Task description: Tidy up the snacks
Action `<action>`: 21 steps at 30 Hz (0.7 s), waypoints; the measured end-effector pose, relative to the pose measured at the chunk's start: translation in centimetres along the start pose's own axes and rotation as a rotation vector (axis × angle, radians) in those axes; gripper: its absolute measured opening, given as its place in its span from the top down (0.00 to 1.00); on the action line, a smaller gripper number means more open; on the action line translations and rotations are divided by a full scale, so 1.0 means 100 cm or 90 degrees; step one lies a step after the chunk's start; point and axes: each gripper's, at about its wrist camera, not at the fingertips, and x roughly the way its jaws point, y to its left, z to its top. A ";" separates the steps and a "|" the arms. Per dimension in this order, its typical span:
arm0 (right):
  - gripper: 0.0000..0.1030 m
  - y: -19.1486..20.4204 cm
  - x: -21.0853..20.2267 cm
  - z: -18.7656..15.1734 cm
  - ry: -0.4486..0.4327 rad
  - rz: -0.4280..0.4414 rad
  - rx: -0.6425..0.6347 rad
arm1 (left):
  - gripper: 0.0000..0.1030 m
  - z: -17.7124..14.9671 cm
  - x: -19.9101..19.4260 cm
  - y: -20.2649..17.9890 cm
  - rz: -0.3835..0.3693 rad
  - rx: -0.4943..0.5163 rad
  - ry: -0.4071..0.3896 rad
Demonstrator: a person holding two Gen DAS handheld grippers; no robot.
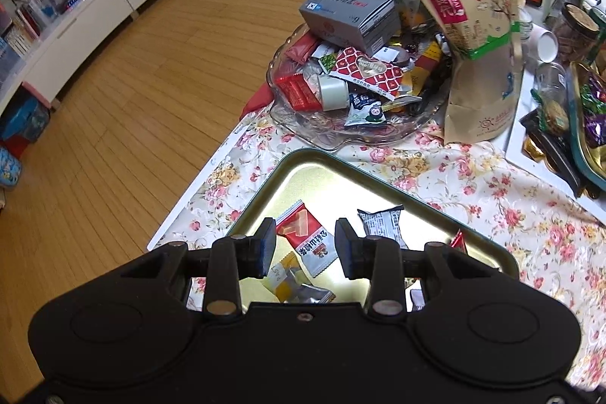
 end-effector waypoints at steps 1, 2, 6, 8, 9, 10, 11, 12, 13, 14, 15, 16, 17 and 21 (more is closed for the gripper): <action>0.61 -0.003 0.000 0.001 -0.001 -0.004 0.007 | 0.57 -0.004 -0.001 0.000 -0.001 0.001 -0.003; 0.61 -0.005 0.000 0.002 -0.001 -0.008 0.016 | 0.57 -0.009 -0.002 -0.002 -0.004 0.007 -0.005; 0.61 -0.015 0.000 0.003 -0.005 -0.027 0.037 | 0.57 -0.031 -0.006 -0.007 -0.022 0.027 -0.007; 0.61 -0.020 -0.002 0.003 -0.011 -0.037 0.042 | 0.57 -0.042 -0.008 -0.010 -0.021 0.038 -0.012; 0.61 -0.021 -0.003 0.002 -0.014 -0.042 0.043 | 0.57 -0.048 -0.009 -0.012 -0.019 0.042 -0.017; 0.61 -0.024 -0.004 0.002 -0.017 -0.047 0.043 | 0.57 -0.054 -0.010 -0.014 -0.017 0.048 -0.022; 0.61 -0.026 -0.005 0.001 -0.019 -0.052 0.043 | 0.57 -0.058 -0.011 -0.016 -0.014 0.054 -0.026; 0.61 -0.028 -0.007 0.000 -0.022 -0.057 0.045 | 0.57 -0.062 -0.011 -0.018 -0.011 0.062 -0.029; 0.61 -0.031 -0.008 -0.001 -0.024 -0.063 0.046 | 0.57 -0.066 -0.011 -0.019 -0.008 0.067 -0.032; 0.61 -0.032 -0.009 -0.002 -0.026 -0.068 0.047 | 0.57 -0.069 -0.012 -0.021 -0.008 0.072 -0.034; 0.61 -0.034 -0.010 -0.004 -0.027 -0.075 0.046 | 0.57 -0.072 -0.013 -0.022 -0.011 0.077 -0.036; 0.61 -0.036 -0.011 -0.006 -0.028 -0.081 0.045 | 0.57 -0.075 -0.014 -0.022 -0.013 0.081 -0.038; 0.61 -0.038 -0.011 -0.007 -0.029 -0.088 0.042 | 0.57 -0.076 -0.015 -0.022 -0.014 0.083 -0.040; 0.61 -0.042 -0.011 -0.013 -0.029 -0.112 0.027 | 0.57 -0.081 -0.018 -0.022 -0.010 0.087 -0.051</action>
